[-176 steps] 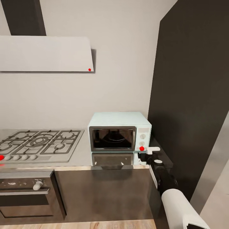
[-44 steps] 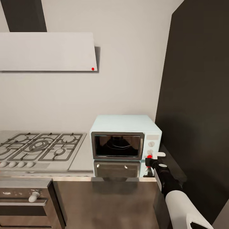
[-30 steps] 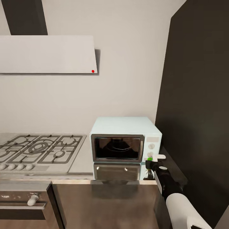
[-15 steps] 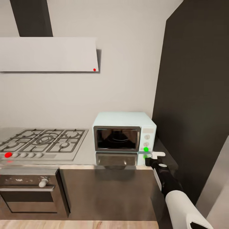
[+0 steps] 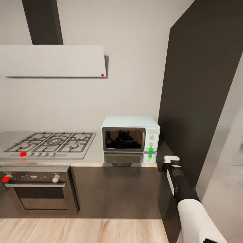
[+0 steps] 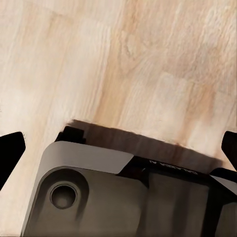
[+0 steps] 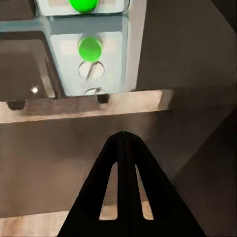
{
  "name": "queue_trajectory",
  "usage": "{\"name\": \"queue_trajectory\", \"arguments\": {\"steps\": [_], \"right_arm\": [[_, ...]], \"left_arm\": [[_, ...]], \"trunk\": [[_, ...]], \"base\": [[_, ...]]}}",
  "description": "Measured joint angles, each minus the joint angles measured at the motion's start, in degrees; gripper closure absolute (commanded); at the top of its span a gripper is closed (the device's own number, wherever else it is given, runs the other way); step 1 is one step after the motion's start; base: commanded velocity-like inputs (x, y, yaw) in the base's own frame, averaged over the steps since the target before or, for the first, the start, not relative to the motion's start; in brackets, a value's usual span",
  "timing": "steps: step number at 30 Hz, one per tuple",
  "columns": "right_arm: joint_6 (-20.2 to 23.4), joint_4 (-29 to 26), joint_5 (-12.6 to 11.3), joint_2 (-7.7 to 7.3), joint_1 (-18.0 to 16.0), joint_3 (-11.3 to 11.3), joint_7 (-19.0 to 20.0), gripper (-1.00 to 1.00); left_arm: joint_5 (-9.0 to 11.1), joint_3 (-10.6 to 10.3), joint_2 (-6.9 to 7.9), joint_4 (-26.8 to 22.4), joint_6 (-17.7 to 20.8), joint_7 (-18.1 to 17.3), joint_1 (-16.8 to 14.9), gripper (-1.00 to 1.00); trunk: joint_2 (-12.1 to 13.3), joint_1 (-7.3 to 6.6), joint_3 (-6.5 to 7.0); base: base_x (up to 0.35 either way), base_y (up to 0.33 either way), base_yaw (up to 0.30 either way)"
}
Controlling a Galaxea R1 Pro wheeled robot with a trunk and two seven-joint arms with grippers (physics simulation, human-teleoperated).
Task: In the kitchen, take the popcorn bag from the countertop, put it into the microwave, and heat it until the popcorn is cooked so the cooked popcorn ends up inside the bag.
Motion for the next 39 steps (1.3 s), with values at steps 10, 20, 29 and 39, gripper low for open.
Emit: {"name": "queue_trajectory", "arguments": {"steps": [10, 20, 29, 39], "right_arm": [[2.02, 12.62, 1.46, -0.67, 0.00, 0.01, 0.11, 1.00], [-19.72, 50.92, 4.18, -8.31, -0.47, 0.20, -0.76, 1.00], [-23.42, 52.02, 5.82, -8.78, 20.24, 0.25, -0.79, 1.00], [-24.00, 52.05, 6.96, -7.50, 24.06, 0.32, -0.26, 1.00]], "left_arm": [[0.00, 0.05, 0.25, 0.00, 0.00, 0.00, 0.00, -1.00], [0.09, -0.03, 0.27, 0.08, 0.00, -0.01, 0.00, -1.00], [0.14, -0.03, 0.27, 0.07, 0.00, -0.01, 0.00, -1.00], [0.09, -0.08, 0.50, -0.01, 0.00, 0.00, 0.09, -1.00]], "trunk": [[0.00, -0.04, 0.00], [-0.01, -0.03, -0.01], [-0.01, -0.04, -0.02], [-0.01, -0.03, -0.02]], "base": [[-0.139, 0.000, 0.000], [0.000, 0.000, 0.000], [0.000, 0.000, 0.000], [0.000, 0.000, 0.000]]}}
